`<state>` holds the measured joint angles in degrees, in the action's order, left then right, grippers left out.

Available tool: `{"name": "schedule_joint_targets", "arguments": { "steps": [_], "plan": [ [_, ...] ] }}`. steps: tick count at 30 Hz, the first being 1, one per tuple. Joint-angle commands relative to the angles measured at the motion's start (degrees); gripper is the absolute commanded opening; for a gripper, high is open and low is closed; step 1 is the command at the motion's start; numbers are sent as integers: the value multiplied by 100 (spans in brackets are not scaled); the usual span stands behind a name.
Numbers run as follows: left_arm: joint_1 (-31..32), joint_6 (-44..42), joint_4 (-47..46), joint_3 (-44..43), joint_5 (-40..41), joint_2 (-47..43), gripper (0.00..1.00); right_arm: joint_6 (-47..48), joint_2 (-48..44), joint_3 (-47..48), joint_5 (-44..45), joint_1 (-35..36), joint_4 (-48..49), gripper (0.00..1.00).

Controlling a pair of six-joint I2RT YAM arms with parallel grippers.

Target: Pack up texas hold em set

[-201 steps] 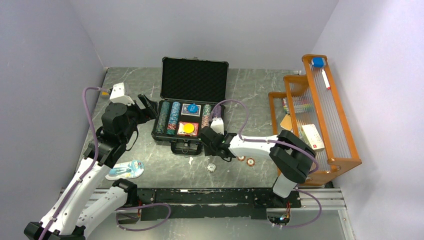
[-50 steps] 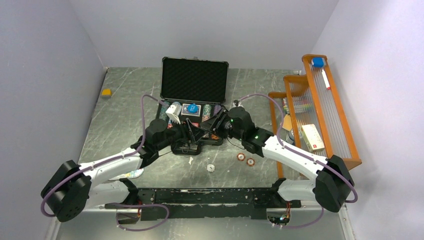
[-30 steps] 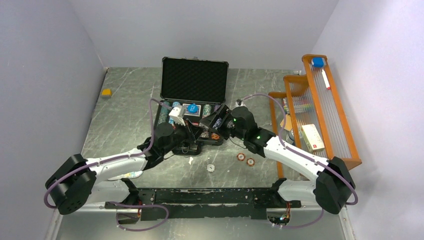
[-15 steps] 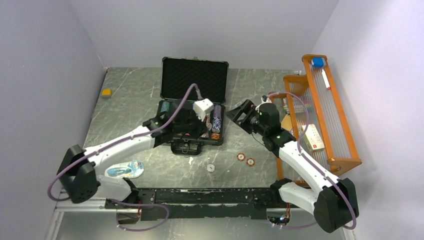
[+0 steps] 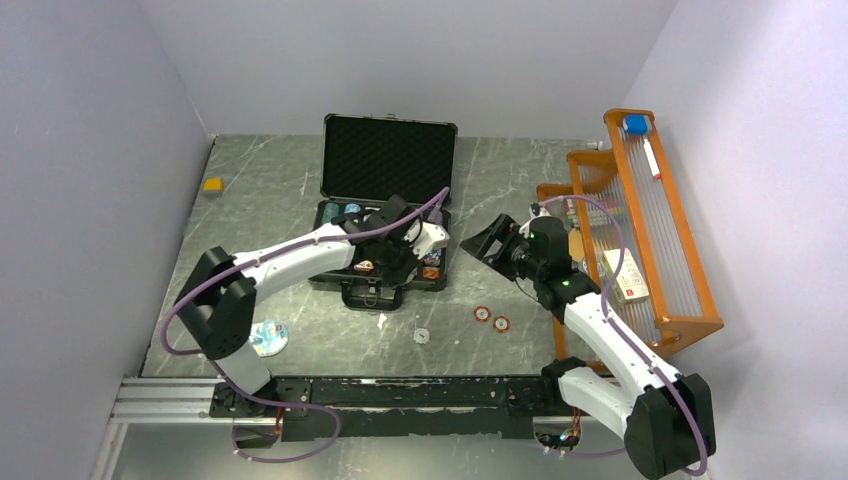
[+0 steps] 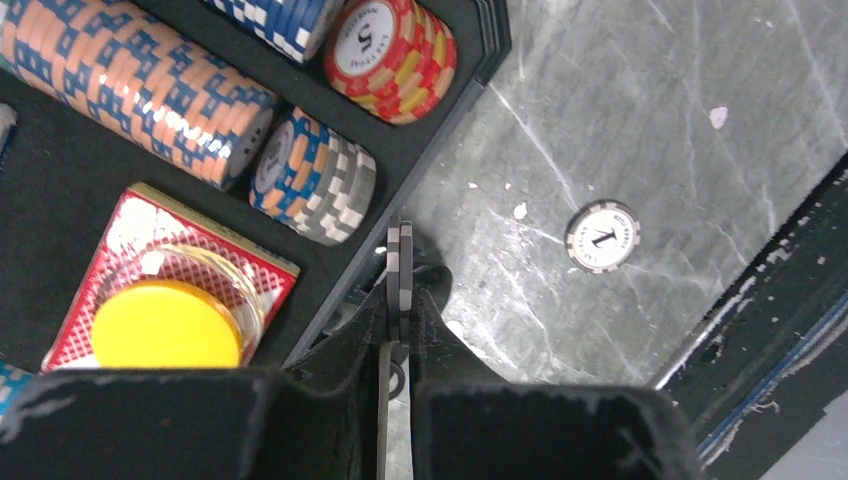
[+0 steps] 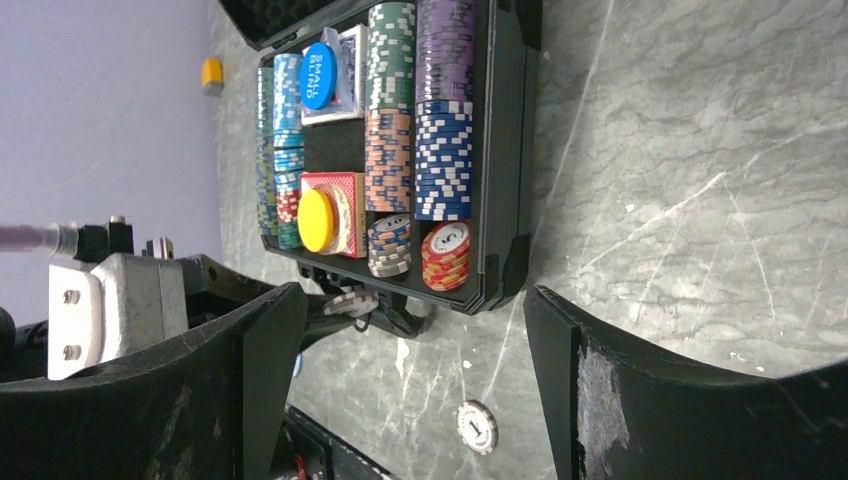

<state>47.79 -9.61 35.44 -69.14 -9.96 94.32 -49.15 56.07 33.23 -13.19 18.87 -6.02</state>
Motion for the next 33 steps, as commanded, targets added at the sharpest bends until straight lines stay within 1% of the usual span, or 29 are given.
{"name": "schedule_joint_targets", "arguments": {
  "steps": [1, 4, 10, 13, 17, 18, 20, 22, 24, 28, 32, 33],
  "plan": [
    [-24, -292, 298, -462, 348, 354, 7, 243, -53, -110, -250, -108, -83, 84],
    [-24, -257, 355, -676, 496, 639, 7, 239, -7, -135, -325, -134, -43, 84],
    [-17, -185, 275, -832, 1215, 823, 7, 243, -5, -174, -383, -186, -46, 84],
    [-21, -199, 227, -929, 1212, 877, 7, 194, 5, -251, -449, -191, 22, 84],
    [-24, -180, 172, -901, 1482, 912, 7, 143, 68, -315, -547, -198, 96, 84],
    [-23, -175, 151, -880, 1537, 904, 9, 136, 62, -324, -552, -201, 105, 84],
    [-16, -190, 141, -865, 1553, 895, 21, 120, 47, -354, -558, -200, 131, 84],
    [-24, -184, 115, -848, 1560, 878, 30, 108, 37, -368, -561, -200, 145, 84],
    [-20, -191, 89, -840, 1550, 864, 32, 110, 42, -370, -562, -194, 137, 84],
    [-19, -196, -26, -773, 1591, 832, 29, 124, 37, -379, -560, -200, 128, 83],
    [-16, -215, -97, -750, 1514, 830, 21, 124, 27, -408, -549, -200, 119, 83],
    [-23, -208, -99, -750, 1490, 833, 22, 124, 25, -417, -547, -200, 119, 83]
  ]
}}
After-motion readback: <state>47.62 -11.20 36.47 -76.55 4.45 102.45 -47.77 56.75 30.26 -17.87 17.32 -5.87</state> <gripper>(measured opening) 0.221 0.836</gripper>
